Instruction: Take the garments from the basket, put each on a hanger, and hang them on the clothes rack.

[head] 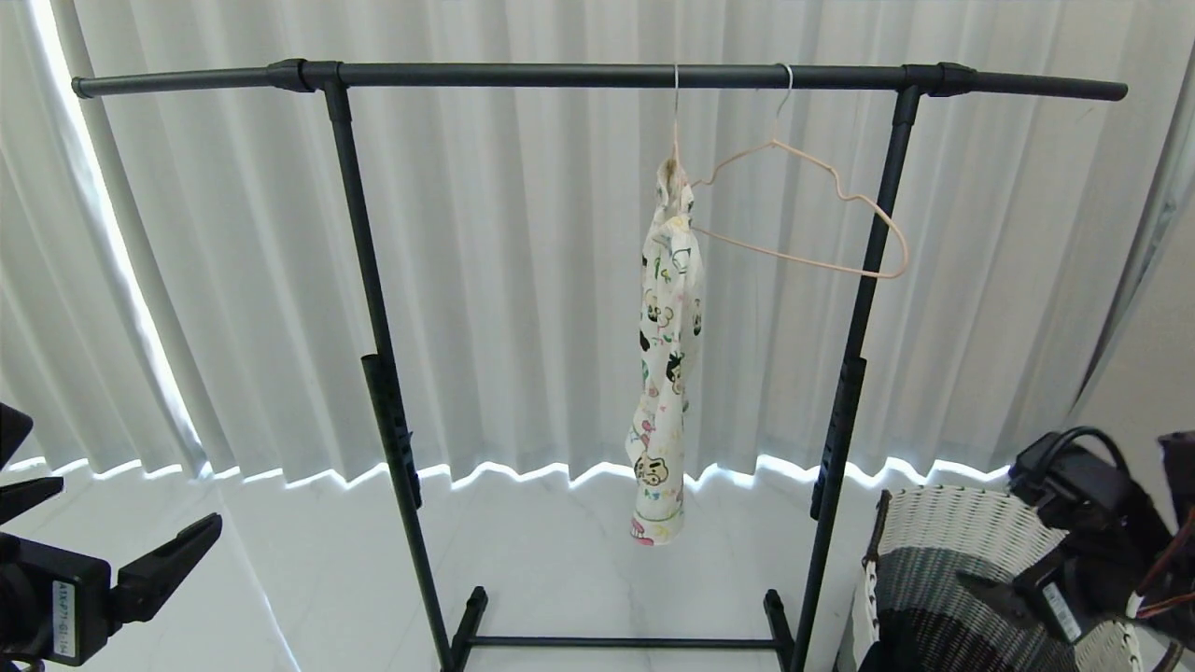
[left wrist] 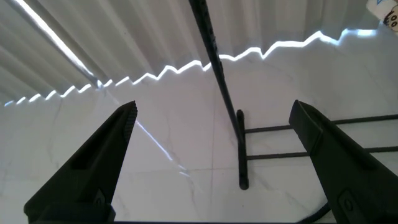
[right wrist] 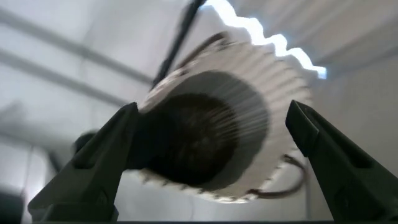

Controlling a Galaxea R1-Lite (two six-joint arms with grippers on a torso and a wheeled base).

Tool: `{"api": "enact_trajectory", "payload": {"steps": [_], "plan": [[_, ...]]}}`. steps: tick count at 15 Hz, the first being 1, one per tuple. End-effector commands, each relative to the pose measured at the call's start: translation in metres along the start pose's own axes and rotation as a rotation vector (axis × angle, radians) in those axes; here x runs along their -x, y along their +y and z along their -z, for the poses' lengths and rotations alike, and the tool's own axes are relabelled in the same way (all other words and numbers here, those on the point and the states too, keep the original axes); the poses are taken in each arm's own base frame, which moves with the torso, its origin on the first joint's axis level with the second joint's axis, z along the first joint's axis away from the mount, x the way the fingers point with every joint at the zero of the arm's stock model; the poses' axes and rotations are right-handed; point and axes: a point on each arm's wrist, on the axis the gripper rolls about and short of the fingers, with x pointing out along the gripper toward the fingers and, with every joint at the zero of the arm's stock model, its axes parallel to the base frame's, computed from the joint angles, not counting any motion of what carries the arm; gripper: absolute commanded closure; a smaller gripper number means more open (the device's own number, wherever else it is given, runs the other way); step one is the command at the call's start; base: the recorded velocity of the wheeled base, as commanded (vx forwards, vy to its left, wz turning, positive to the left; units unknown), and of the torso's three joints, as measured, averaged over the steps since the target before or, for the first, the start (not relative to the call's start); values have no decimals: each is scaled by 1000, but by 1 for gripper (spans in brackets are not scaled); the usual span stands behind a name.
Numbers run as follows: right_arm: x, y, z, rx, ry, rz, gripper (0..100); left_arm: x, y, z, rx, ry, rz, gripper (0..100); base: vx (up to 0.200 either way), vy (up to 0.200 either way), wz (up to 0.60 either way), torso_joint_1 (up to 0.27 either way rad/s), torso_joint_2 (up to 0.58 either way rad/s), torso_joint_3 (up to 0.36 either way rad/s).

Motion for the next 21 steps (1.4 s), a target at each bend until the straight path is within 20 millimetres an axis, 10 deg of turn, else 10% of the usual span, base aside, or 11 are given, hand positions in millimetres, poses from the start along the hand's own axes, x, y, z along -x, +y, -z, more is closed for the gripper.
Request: {"api": "enact_trajectory", "payload": {"steps": [1,6,21], "plan": [[-22,31,24,91,131,-130,0,-2,0,-1,-1,2,7,0,0,0,0,0,0,0],[-51,53,61,135,258,-193,0,-2,-1,2,-3,7,10,0,0,0,0,0,0,0],[-98,36,75,47,326,-66,0,-2,-5,3,-21,5,42,0,0,0,0,0,0,0]]}}
